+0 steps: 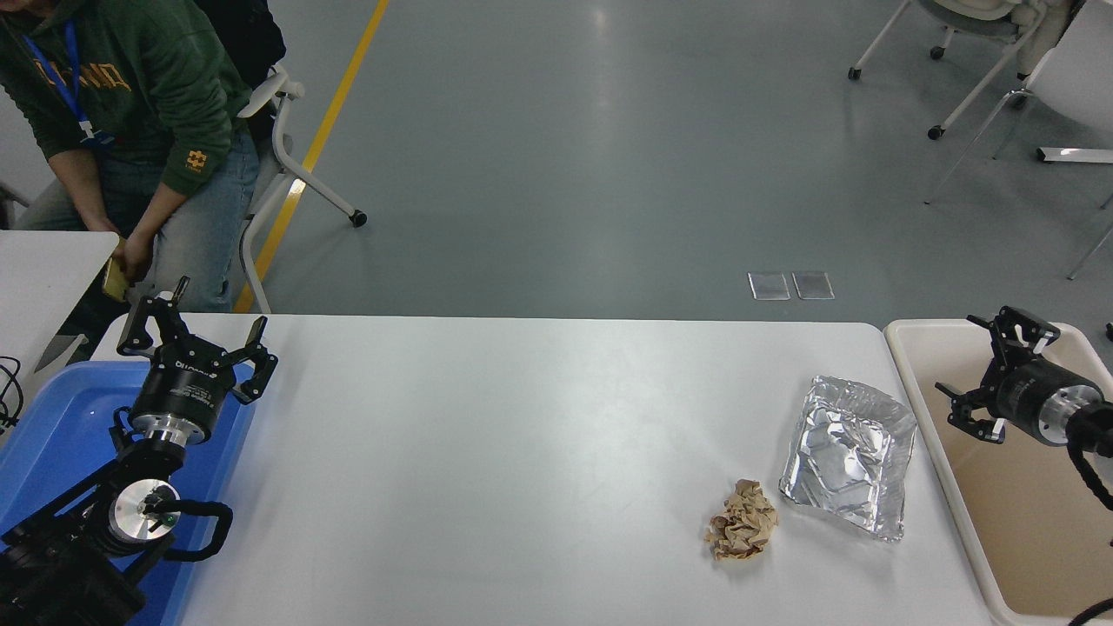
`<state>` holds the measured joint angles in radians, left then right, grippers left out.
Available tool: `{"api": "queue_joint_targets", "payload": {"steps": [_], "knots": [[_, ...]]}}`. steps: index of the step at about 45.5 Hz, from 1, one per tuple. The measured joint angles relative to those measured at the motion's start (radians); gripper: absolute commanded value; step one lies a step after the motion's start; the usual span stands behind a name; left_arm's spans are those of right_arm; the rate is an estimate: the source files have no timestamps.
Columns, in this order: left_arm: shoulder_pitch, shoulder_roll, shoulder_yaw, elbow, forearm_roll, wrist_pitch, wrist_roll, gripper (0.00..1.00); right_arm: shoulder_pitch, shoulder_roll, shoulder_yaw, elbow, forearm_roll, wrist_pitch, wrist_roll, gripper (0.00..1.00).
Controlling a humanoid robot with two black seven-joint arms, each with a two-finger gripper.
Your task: Clean the table surface
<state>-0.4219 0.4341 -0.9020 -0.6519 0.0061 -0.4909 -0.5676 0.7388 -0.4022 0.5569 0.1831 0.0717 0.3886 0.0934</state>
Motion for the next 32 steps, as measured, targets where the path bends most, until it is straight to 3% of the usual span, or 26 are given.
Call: {"api": "queue_joint_targets", "payload": {"steps": [17, 32], "knots": [[0.000, 0.000, 0.000, 0.000, 0.000, 0.000, 0.000, 0.99, -0.056, 0.042, 0.161, 0.188, -0.008, -0.053, 0.167, 0.98], [0.000, 0.000, 0.000, 0.000, 0.000, 0.000, 0.000, 0.99, -0.080, 0.093, 0.257, 0.258, -0.010, -0.065, 0.232, 0.98]]}}
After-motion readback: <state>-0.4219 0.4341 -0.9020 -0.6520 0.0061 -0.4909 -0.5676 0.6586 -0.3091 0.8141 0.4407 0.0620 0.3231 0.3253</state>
